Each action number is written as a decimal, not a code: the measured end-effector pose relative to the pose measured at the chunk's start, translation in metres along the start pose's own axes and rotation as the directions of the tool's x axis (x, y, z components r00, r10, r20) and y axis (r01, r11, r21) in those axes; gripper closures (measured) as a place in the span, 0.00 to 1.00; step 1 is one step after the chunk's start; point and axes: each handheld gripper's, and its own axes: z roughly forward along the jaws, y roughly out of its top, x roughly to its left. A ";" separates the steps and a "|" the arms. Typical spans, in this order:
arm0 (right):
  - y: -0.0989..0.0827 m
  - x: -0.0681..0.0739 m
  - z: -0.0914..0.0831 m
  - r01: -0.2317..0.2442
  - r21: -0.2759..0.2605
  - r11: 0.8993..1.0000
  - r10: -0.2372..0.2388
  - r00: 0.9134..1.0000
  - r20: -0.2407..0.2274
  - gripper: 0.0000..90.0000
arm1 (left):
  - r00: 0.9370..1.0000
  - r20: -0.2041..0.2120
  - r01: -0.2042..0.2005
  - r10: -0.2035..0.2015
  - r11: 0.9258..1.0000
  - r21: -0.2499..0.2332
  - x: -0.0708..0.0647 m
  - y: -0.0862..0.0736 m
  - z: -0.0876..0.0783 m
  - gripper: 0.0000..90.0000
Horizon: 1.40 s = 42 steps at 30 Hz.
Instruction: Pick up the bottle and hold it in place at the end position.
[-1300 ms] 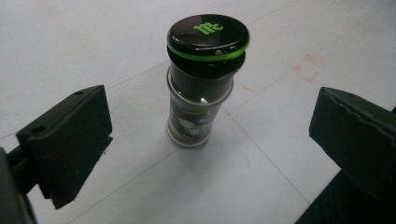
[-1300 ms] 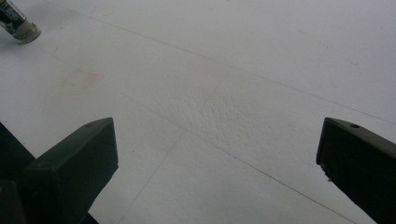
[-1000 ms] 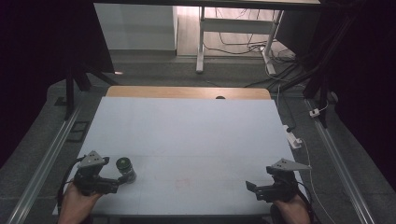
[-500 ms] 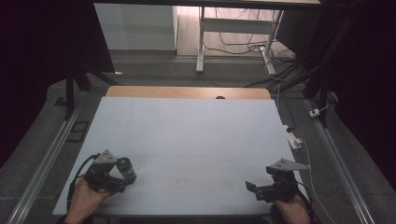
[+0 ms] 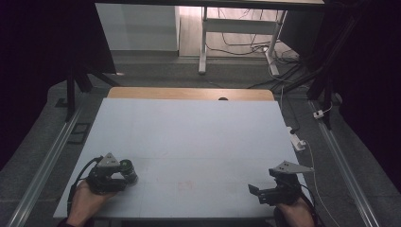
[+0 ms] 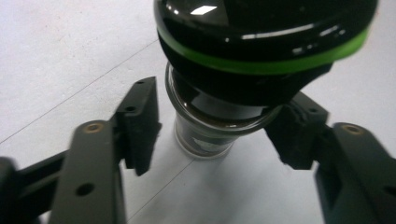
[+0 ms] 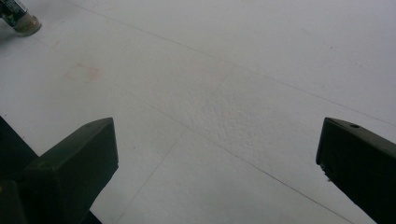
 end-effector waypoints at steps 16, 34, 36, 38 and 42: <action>0.000 0.001 0.000 0.008 0.000 1.000 -0.008 1.000 -0.002 0.00 | 0.999 -0.042 -0.023 0.024 0.999 0.025 -0.007 0.005 -0.002 0.60; 0.000 0.000 0.001 0.002 0.004 1.000 -0.002 1.000 -0.003 0.00 | 1.000 -0.004 -0.005 0.005 0.999 -0.044 -0.010 0.020 -0.011 0.60; 0.000 -0.001 0.001 0.000 0.004 1.000 0.000 1.000 -0.004 0.00 | 1.000 0.011 0.002 -0.001 0.999 -0.043 -0.010 0.022 -0.010 0.60; 0.000 0.000 0.001 0.002 0.005 1.000 -0.002 1.000 -0.004 0.00 | 1.000 0.011 0.002 -0.001 0.999 -0.048 -0.010 0.025 -0.009 0.60; 0.000 -0.001 0.001 0.000 0.005 1.000 0.000 1.000 -0.004 0.00 | 0.999 0.032 0.010 -0.008 0.998 -0.062 -0.011 0.033 -0.009 0.60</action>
